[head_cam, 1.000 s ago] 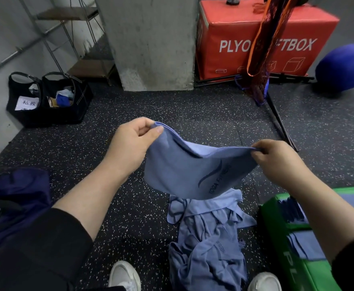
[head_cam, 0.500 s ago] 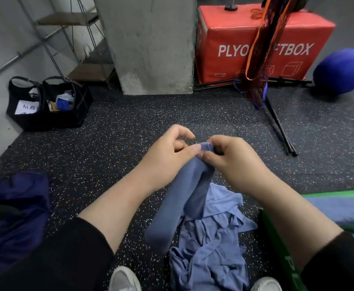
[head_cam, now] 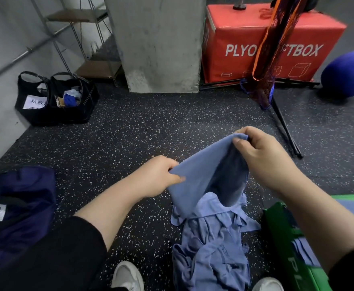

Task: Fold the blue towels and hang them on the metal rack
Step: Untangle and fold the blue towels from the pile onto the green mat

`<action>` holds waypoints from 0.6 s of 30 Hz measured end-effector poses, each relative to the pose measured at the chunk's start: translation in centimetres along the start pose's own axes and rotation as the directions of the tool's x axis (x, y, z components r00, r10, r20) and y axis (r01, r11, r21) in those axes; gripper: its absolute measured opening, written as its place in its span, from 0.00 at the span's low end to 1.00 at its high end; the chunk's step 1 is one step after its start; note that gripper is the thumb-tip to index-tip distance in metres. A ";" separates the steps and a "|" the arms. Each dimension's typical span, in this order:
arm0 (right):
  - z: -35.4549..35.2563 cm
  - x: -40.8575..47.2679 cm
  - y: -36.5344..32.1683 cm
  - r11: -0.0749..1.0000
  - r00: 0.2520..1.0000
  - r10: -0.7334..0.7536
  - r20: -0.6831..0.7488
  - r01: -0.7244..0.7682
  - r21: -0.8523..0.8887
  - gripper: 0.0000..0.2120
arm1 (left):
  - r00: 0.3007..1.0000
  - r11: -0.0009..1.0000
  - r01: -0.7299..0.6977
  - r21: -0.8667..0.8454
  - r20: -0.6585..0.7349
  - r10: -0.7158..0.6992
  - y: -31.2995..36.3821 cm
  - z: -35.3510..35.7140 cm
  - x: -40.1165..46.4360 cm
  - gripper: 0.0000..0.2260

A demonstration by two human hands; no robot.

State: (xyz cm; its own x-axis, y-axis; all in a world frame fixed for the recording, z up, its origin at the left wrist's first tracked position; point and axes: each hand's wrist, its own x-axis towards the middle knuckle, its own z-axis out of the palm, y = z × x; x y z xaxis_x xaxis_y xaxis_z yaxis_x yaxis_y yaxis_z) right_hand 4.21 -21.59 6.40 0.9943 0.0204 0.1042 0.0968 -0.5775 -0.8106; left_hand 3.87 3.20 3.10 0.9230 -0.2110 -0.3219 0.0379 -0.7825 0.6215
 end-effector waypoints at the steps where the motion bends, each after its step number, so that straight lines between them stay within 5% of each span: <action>1: -0.1 0.0 0.1 1.000 0.999 0.021 -0.030 -0.021 -0.007 0.07 | 1.000 0.999 0.028 0.040 -0.014 -0.028 -0.5 -0.1 0.1 0.14; 7: -1.7 0.0 0.7 0.990 0.971 0.143 -0.194 -0.142 0.018 0.08 | 0.971 0.979 0.118 0.164 -0.226 -0.080 -2.8 -1.5 -0.1 0.12; 13: -2.6 -0.5 0.7 0.978 0.943 0.205 -0.261 -0.184 0.104 0.09 | 0.854 0.992 0.047 -0.114 -0.510 -0.099 -3.2 -3.2 -0.5 0.10; 18: -2.2 -0.4 0.6 0.941 0.937 0.300 -0.179 -0.260 0.215 0.08 | 0.853 0.823 -0.112 -0.557 -0.479 -0.208 -1.9 -1.9 -0.1 0.16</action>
State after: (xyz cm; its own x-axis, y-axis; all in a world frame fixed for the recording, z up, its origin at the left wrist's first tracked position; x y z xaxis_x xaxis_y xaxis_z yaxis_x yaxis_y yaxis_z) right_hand 3.76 -23.77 7.11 0.9529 -0.3005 -0.0424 -0.1583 -0.3731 -0.9142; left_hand 4.43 5.87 3.32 0.9627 0.2634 -0.0620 0.1413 -0.2939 0.9453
